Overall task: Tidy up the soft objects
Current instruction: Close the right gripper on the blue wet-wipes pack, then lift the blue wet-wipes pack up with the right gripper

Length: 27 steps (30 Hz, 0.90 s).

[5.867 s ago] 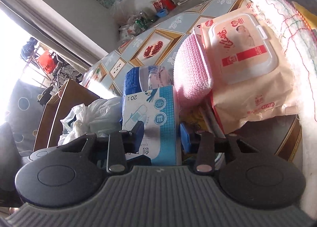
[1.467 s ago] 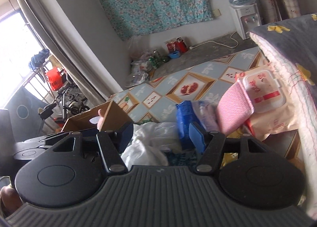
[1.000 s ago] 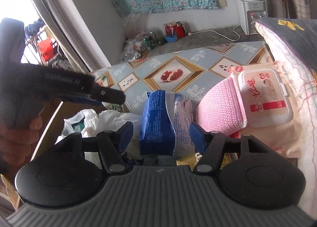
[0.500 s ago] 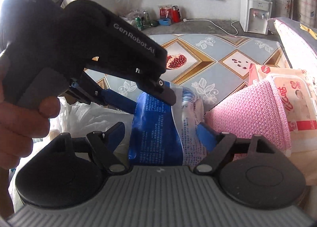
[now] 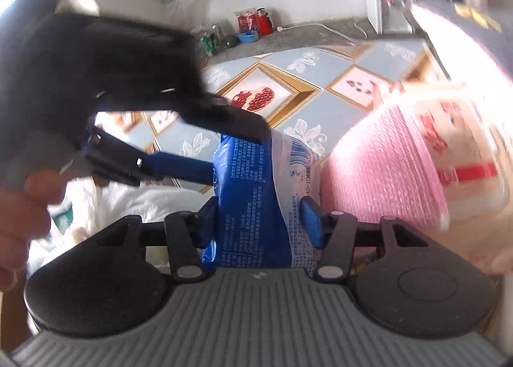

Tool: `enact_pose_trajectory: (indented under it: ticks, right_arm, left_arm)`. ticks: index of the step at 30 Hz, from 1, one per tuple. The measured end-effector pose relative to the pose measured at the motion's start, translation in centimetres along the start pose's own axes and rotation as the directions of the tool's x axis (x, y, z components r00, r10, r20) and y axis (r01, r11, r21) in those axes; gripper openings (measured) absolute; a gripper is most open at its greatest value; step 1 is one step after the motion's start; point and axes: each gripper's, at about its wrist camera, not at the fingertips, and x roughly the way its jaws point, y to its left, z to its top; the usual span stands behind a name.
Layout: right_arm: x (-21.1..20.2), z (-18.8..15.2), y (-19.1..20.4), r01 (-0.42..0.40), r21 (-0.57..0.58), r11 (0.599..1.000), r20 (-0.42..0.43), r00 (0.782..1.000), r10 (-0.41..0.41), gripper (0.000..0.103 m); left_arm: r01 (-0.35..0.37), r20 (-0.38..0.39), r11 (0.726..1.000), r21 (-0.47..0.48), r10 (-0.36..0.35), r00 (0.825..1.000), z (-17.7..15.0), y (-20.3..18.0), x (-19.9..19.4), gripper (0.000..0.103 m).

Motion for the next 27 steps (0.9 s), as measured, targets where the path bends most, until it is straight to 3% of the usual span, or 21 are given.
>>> enact_pose_trajectory:
  ticks: [3,6,12,15,17,22,27]
  right_arm:
    - [-0.4,-0.1,-3.9,-0.149,0.219,0.964,0.009,0.989,0.151,0.05]
    - [-0.7,-0.7,-6.2,-0.254,0.342,0.905,0.057,0.967,0.25,0.05]
    - [-4.3,-1.6,-6.9,-0.434,0.425,0.794,0.163,0.9,0.404,0.05]
    - [-6.2,-3.3,-7.5,-0.483,0.483,0.731,0.164,0.87,0.466,0.051]
    - [-6.9,-5.3,-7.8,-0.485,0.529,0.697,0.145,0.86,0.489,0.051]
    - [-8.2,-9.2,-7.3,-0.454,0.536,0.712,0.121,0.876,0.467,0.051]
    - [-9.6,-9.7,-7.1,-0.393,0.488,0.78,0.102,0.912,0.396,0.054]
  left_arm:
    - [0.012,0.029,1.0,0.019,-0.012,0.999,-0.4,-0.5,-1.0,0.059]
    - [0.016,0.07,0.999,0.027,-0.018,0.997,-0.9,-0.8,-2.3,0.059]
    - [0.013,0.159,0.997,0.071,-0.024,0.987,-2.5,-2.0,-6.5,0.06]
    - [-0.033,0.2,0.992,0.126,0.007,0.98,-4.0,-3.2,-8.4,0.062]
    - [-0.069,0.219,0.985,0.161,0.033,0.975,-5.3,-4.1,-9.2,0.062]
    - [-0.115,0.258,0.966,0.232,0.053,0.965,-9.7,-5.7,-10.8,0.064]
    - [-0.244,0.409,0.91,0.335,0.092,0.908,-17.0,-6.4,-12.7,0.07]
